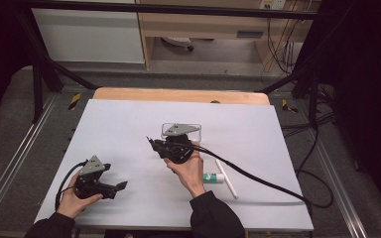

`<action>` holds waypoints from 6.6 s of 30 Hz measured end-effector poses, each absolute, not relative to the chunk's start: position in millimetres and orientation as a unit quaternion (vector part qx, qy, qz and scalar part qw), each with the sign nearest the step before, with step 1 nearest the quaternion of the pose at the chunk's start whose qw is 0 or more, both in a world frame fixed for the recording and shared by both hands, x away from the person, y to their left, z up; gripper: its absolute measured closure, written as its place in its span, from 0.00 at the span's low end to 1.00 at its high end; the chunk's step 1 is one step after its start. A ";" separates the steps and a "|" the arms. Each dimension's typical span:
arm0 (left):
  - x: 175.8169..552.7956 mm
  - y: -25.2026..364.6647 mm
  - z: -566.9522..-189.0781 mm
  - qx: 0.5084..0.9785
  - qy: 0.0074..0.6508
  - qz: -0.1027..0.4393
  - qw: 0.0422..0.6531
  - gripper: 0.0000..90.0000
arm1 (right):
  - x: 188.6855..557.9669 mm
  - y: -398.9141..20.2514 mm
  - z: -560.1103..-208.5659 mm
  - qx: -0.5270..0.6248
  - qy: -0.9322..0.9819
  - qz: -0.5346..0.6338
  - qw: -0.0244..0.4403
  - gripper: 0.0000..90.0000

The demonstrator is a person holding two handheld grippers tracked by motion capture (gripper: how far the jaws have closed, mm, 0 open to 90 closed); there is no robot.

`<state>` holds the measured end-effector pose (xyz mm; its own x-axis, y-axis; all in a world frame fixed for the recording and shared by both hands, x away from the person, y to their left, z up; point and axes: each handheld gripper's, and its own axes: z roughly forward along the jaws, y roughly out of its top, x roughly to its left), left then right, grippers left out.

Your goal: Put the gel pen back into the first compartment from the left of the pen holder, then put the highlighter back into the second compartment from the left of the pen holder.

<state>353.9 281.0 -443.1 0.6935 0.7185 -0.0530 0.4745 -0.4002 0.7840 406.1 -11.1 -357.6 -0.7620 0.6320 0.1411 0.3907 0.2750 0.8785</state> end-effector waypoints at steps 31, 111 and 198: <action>354.4 281.4 -443.7 0.823 0.363 0.147 0.411 0.06 | 437.2 -31.2 -324.3 0.366 0.658 0.619 0.225 0.90; 354.6 281.0 -444.6 0.824 0.365 0.144 0.409 0.06 | 448.9 -49.2 -362.4 0.356 0.758 0.522 0.162 0.24; 353.4 275.1 -445.7 0.831 0.361 0.138 0.401 0.06 | 336.4 -205.5 -439.7 0.448 0.813 0.336 0.157 0.56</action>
